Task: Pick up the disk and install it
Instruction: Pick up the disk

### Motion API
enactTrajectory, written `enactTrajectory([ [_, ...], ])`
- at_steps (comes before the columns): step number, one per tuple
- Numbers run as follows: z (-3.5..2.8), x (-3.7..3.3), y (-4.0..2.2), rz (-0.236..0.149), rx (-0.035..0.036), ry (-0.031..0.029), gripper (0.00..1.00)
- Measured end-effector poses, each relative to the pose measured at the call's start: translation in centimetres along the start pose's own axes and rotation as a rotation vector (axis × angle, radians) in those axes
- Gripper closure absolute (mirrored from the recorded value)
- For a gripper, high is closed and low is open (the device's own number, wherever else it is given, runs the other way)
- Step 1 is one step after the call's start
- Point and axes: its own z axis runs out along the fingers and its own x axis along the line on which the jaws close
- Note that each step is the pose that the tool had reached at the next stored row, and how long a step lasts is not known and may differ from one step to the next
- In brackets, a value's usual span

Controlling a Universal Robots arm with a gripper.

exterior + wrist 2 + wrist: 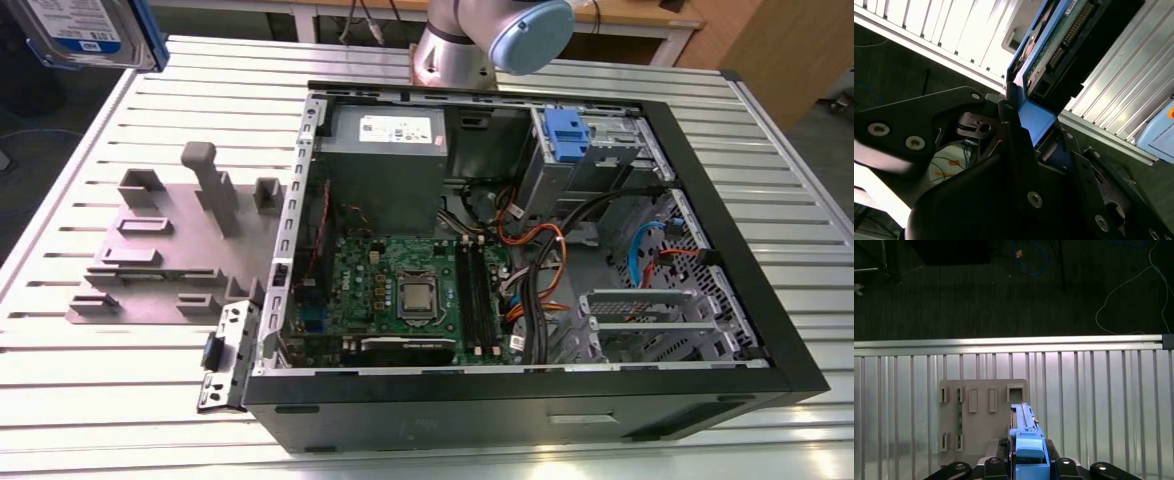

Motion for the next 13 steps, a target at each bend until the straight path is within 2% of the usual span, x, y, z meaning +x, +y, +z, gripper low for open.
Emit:
enactTrajectory([
  [7,-0.04,0.0,0.0,0.0,0.0001,-0.0001,0.63],
  [13,-0.04,-0.01,-0.26,0.0,0.0001,-0.0001,0.63],
])
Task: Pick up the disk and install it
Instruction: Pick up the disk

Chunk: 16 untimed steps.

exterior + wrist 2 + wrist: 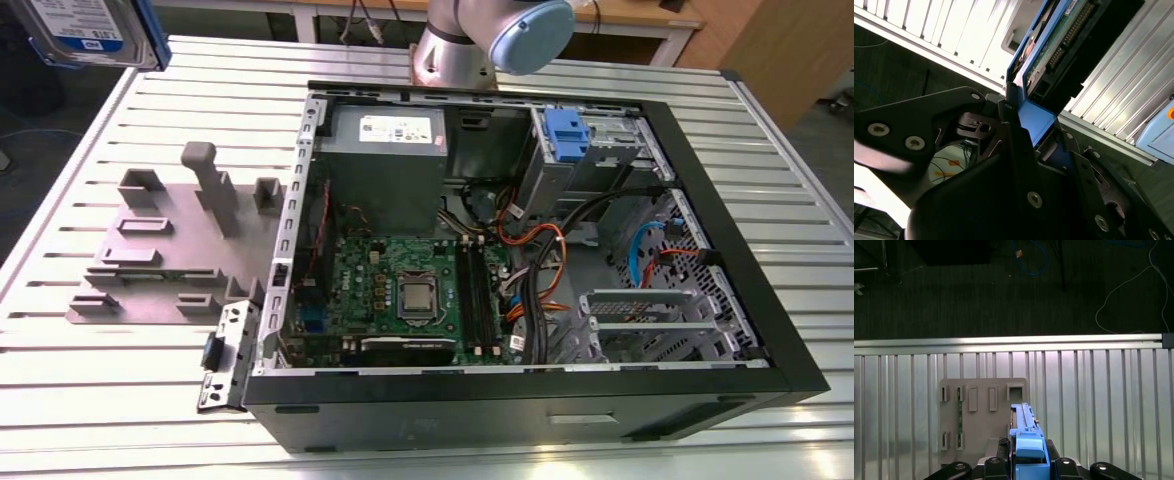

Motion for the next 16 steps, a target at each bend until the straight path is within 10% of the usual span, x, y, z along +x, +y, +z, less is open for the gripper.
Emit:
enactTrajectory([
  [16,-0.01,-0.03,-0.73,0.0,0.0,0.0,0.63],
])
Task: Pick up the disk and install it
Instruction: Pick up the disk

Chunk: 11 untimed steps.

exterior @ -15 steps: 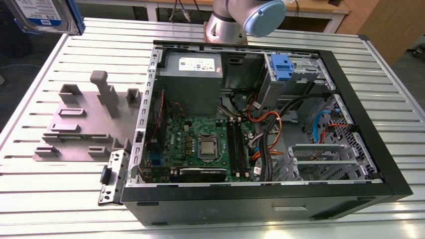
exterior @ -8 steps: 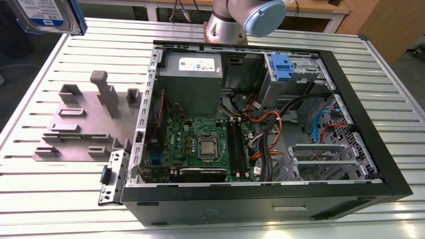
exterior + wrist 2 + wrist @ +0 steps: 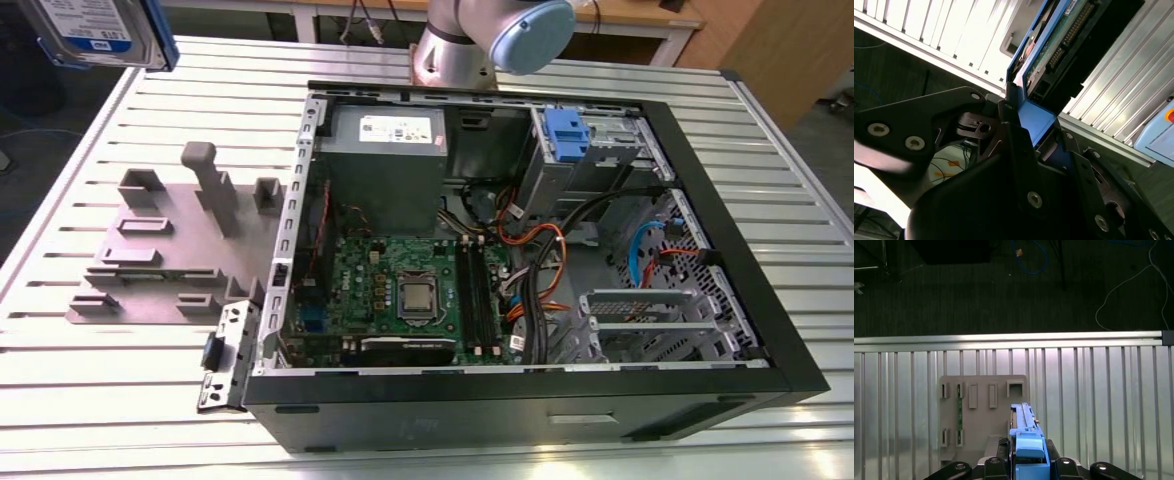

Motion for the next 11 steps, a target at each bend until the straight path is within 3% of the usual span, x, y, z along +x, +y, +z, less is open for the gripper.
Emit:
enactTrajectory([
  [11,-0.01,-0.02,-0.56,0.0,0.0,0.0,0.63],
])
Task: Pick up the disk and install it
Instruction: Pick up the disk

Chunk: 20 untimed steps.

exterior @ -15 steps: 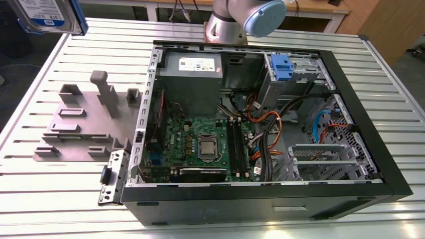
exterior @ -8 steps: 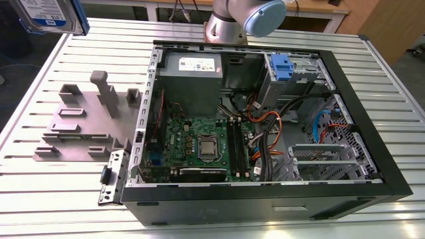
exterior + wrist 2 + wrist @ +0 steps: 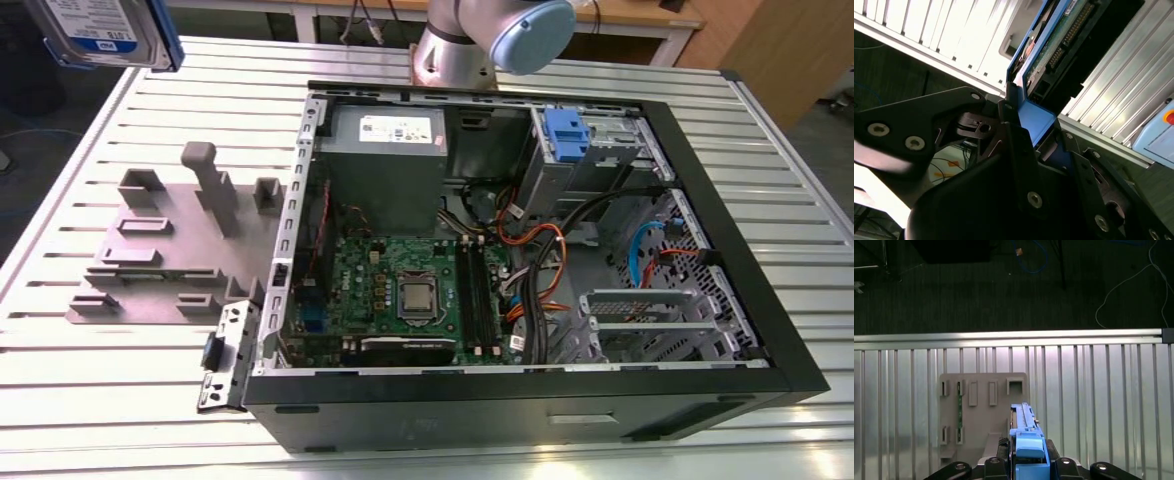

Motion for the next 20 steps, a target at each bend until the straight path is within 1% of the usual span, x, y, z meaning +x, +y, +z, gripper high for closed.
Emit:
enactTrajectory([
  [20,-0.02,-0.05,-1.1,0.0,0.0,0.0,0.63],
])
